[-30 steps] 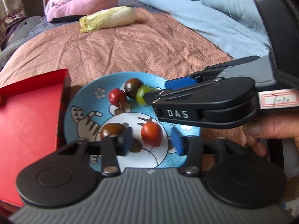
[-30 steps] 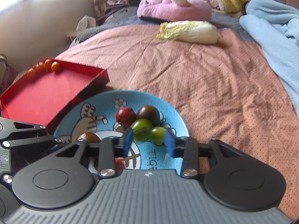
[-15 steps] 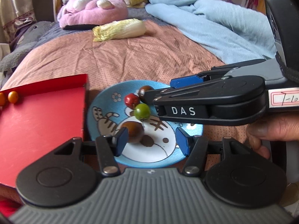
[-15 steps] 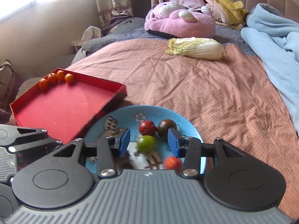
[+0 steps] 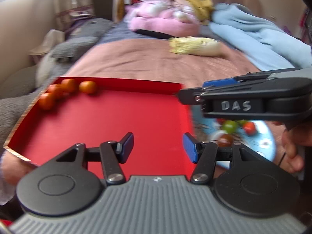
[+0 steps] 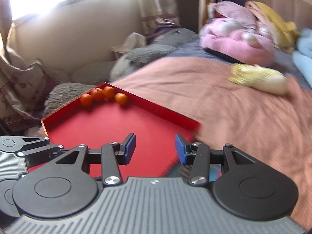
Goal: Organize fruits
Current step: 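Move both tools back to the red tray, then grasp a small tangerine with the right tool, then grasp a larger tangerine with the left tool, then carry the tangerine with the right tool while the left tool carries its tangerine to the plate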
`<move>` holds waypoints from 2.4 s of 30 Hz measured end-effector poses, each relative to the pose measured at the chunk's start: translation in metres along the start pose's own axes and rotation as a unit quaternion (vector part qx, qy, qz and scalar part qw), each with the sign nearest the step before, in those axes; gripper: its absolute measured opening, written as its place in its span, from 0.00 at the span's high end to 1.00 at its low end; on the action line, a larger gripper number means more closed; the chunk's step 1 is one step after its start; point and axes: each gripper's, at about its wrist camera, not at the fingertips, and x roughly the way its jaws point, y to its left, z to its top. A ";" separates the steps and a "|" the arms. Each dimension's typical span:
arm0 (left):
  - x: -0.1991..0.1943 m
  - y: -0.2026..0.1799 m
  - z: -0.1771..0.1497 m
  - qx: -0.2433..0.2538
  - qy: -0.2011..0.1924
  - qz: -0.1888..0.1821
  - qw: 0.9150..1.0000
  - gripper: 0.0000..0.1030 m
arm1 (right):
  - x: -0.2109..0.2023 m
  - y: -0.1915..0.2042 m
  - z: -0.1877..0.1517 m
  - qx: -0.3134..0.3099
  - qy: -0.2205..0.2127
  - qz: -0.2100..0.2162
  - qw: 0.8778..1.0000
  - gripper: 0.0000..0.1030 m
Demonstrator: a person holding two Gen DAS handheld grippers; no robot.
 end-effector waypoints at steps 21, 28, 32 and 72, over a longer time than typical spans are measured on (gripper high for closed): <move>0.022 0.185 0.019 -0.131 -0.001 0.128 0.983 0.44 | 0.218 0.075 0.072 -0.003 0.070 0.026 0.997 0.59; 0.044 0.196 0.030 -0.125 0.009 0.107 0.986 0.44 | 0.252 0.074 0.069 0.001 0.073 0.012 0.997 0.64; 0.059 0.193 0.041 -0.103 0.019 0.105 0.989 0.44 | 0.240 0.066 0.065 0.008 0.067 0.026 0.997 0.64; 0.046 0.134 0.028 -0.127 0.053 0.148 0.979 0.69 | 0.043 0.040 -0.031 0.039 0.040 0.072 0.996 0.64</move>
